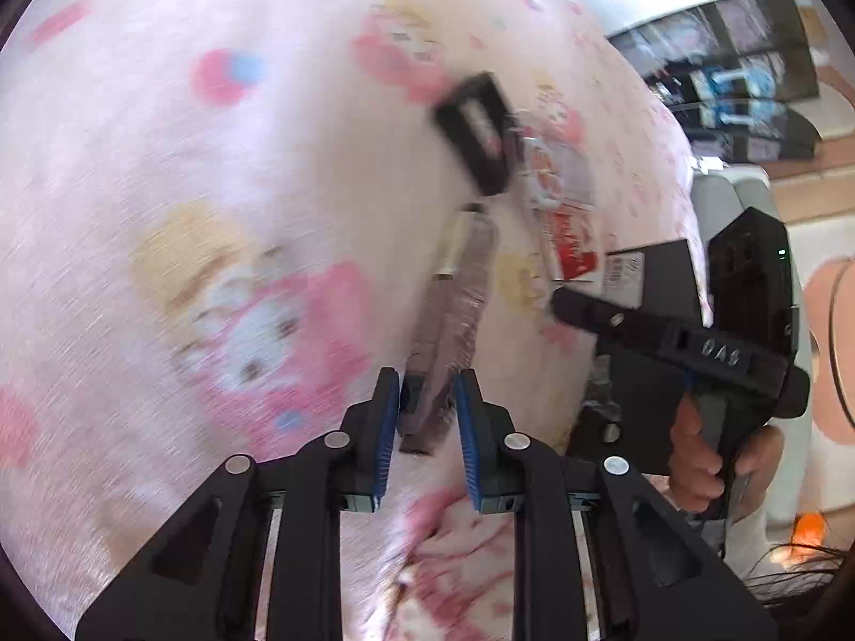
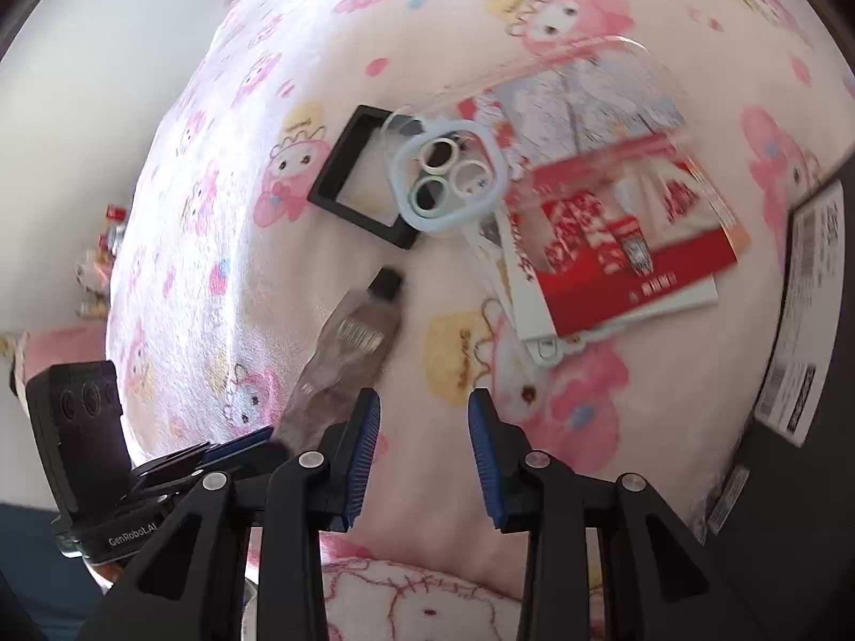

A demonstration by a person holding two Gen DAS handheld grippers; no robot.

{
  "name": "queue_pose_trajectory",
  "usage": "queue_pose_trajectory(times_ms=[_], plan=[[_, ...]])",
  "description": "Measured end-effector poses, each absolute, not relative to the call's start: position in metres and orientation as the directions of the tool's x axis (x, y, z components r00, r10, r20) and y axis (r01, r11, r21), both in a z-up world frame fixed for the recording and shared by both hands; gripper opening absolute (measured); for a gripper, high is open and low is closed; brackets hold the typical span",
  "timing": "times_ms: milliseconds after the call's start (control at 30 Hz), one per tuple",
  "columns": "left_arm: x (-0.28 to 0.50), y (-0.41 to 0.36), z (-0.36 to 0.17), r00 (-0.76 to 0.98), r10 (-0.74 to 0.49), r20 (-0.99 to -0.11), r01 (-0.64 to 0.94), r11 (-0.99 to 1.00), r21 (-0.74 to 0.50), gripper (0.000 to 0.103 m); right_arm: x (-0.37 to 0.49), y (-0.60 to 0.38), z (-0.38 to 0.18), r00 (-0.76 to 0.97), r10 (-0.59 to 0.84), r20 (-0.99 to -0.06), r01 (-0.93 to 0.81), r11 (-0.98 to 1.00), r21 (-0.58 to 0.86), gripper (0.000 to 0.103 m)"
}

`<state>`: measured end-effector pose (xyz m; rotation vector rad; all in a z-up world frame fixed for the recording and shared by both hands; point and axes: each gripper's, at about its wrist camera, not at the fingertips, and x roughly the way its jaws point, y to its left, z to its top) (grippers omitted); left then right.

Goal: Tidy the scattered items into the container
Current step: 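Grasp the brown squeeze tube with the left gripper and lift it, then grasp the tube's silver cap with the right gripper while the left gripper holds the tube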

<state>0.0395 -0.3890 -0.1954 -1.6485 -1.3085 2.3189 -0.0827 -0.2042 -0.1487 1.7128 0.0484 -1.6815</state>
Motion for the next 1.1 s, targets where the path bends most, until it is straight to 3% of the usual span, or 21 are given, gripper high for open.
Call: queue_pose_trajectory(times_ms=[67, 100, 233, 367, 500, 633, 700, 867, 967, 1033, 1100], plan=[[0.052, -0.386, -0.201, -0.475, 0.478, -0.739, 0.435, -0.602, -0.669, 0.046, -0.086, -0.213, -0.15, 0.136, -0.452, -0.882, 0.508, -0.732, 0.454, 0.03], [0.056, -0.382, -0.201, -0.492, 0.482, -0.725, 0.425, -0.593, -0.683, 0.049, -0.088, -0.219, -0.152, 0.141, -0.461, -0.876, 0.506, -0.728, 0.464, 0.03], [0.058, -0.369, -0.204, -0.47, 0.415, -0.779, 0.456, -0.641, -0.617, 0.048, -0.093, -0.25, -0.17, 0.189, -0.433, -0.881, 0.537, -0.706, 0.462, 0.031], [0.06, -0.377, -0.209, -0.431, 0.369, -0.823, 0.518, -0.646, -0.561, 0.034, -0.098, -0.258, -0.175, 0.173, -0.462, -0.87, 0.523, -0.705, 0.479, 0.031], [0.079, -0.384, -0.203, -0.467, 0.405, -0.786, 0.52, -0.593, -0.615, 0.035, -0.1, -0.254, -0.157, 0.133, -0.54, -0.831, 0.529, -0.671, 0.52, 0.031], [0.077, -0.371, -0.22, -0.465, 0.477, -0.746, 0.503, -0.552, -0.666, 0.035, -0.102, -0.273, -0.166, 0.151, -0.51, -0.847, 0.555, -0.665, 0.5, 0.032], [0.071, -0.369, -0.227, -0.477, 0.474, -0.74, 0.516, -0.531, -0.672, 0.025, -0.1, -0.284, -0.184, 0.222, -0.499, -0.838, 0.546, -0.648, 0.531, 0.031], [0.074, -0.39, -0.211, -0.534, 0.349, -0.77, 0.57, -0.524, -0.633, 0.021, -0.095, -0.281, -0.18, 0.203, -0.514, -0.833, 0.564, -0.635, 0.529, 0.026], [0.088, -0.413, -0.193, -0.603, 0.259, -0.754, 0.587, -0.496, -0.64, 0.017, -0.088, -0.272, -0.173, 0.304, -0.502, -0.81, 0.566, -0.588, 0.577, 0.012], [0.091, -0.423, -0.192, -0.624, 0.268, -0.734, 0.58, -0.471, -0.665, 0.017, -0.073, -0.269, -0.173, 0.404, -0.466, -0.787, 0.57, -0.544, 0.615, 0.012], [0.092, -0.425, -0.198, -0.614, 0.286, -0.736, 0.59, -0.453, -0.668, 0.033, -0.063, -0.265, -0.167, 0.36, -0.423, -0.831, 0.63, -0.547, 0.551, 0.012]])
